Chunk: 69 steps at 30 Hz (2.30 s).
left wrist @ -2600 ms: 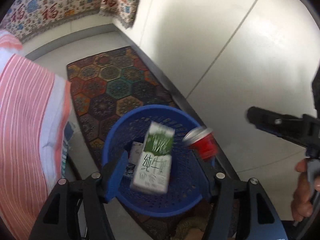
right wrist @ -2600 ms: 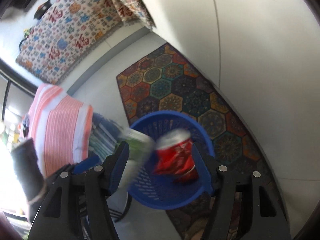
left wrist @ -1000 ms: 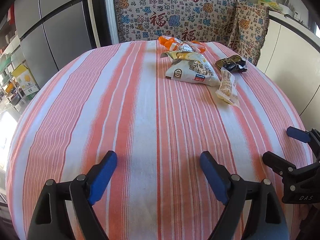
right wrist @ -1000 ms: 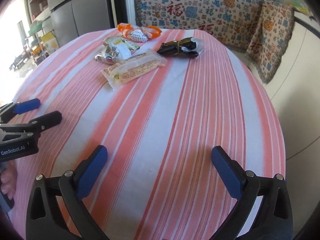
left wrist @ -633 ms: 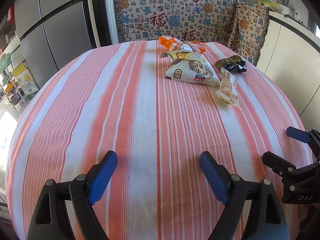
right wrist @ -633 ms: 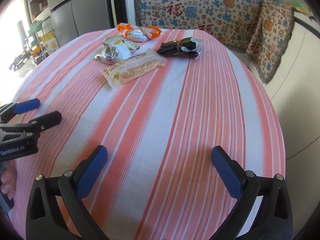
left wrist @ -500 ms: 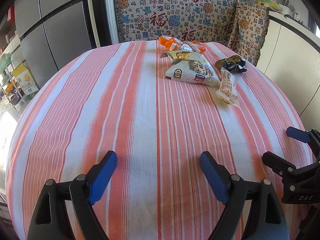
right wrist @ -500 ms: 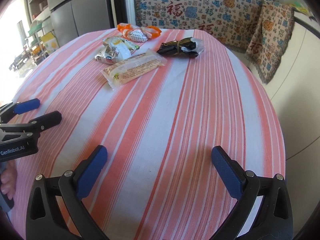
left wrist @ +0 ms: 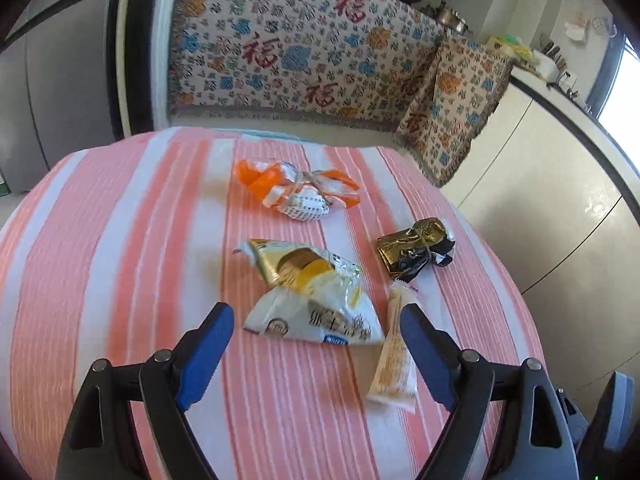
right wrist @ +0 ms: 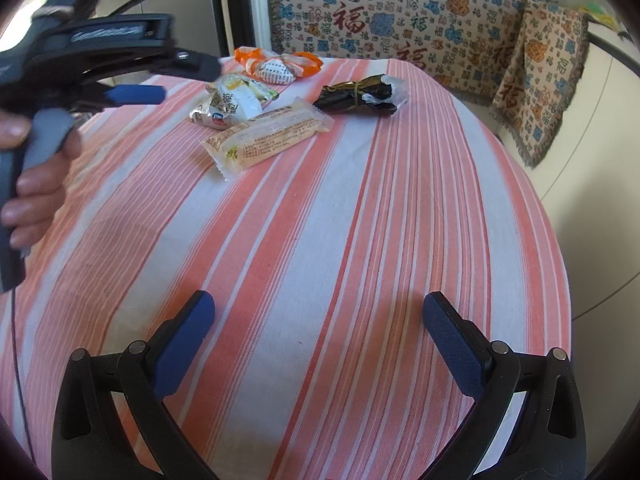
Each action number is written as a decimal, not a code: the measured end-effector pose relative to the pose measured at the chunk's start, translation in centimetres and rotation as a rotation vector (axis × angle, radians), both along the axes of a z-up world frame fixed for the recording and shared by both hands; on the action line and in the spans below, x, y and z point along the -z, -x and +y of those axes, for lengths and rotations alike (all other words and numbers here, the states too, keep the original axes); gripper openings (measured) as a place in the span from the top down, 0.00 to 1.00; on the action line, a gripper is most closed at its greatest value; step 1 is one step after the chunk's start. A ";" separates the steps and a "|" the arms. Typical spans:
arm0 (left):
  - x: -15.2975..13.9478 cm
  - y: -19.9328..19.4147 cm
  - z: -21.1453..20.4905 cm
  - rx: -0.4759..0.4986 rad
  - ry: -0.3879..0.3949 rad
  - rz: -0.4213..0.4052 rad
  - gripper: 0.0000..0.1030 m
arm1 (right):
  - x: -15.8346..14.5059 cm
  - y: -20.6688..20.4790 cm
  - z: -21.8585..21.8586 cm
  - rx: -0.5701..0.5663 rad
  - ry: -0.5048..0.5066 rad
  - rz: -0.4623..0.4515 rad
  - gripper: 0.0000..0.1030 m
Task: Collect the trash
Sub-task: 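Lower the left tool onto the yellow snack wrapper and grasp it, then grasp the wrapped bread stick with the right tool while the left holds the wrapper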
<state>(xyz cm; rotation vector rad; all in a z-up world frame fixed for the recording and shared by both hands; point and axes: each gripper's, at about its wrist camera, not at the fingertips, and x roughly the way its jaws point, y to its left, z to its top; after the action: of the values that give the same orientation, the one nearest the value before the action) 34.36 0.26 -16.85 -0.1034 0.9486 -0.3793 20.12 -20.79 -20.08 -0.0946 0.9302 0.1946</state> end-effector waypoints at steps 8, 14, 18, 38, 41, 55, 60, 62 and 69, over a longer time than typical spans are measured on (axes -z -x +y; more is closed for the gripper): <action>2.5 -1.7 0.4 -0.023 -0.005 0.007 0.51 | 0.0 0.0 0.0 0.000 -0.001 0.001 0.01; 0.2 5.3 4.3 -0.055 -0.056 -0.031 0.58 | 0.0 0.0 0.0 0.000 0.000 0.001 0.01; -0.8 10.5 6.3 -0.084 -0.082 -0.050 0.56 | 0.0 0.0 0.0 -0.002 0.001 0.001 0.01; 3.1 12.9 5.5 -0.096 -0.234 -0.067 0.13 | -1.3 -5.1 0.1 0.111 -0.294 0.108 0.00; 3.0 13.0 5.4 -0.096 -0.231 -0.067 0.13 | -1.2 -9.7 1.3 0.210 -0.320 0.162 0.00; 3.0 13.0 5.6 -0.096 -0.226 -0.066 0.13 | -0.8 -2.0 6.3 -0.080 -0.019 -0.028 0.78; 2.9 13.0 5.8 -0.095 -0.217 -0.066 0.14 | -0.5 2.1 2.8 -0.110 -0.065 0.021 0.77; 2.8 13.2 6.3 -0.074 -0.183 -0.065 0.14 | -0.6 2.6 1.7 -0.117 -0.092 0.056 0.66; 1.3 15.1 10.9 -0.070 0.037 -0.033 0.14 | -2.3 1.9 1.7 -0.179 -0.082 0.108 0.32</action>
<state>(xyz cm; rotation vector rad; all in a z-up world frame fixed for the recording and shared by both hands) 19.30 11.12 -18.11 -0.1635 0.9031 -0.3329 18.22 -19.07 -17.78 -0.0920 1.0209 0.4063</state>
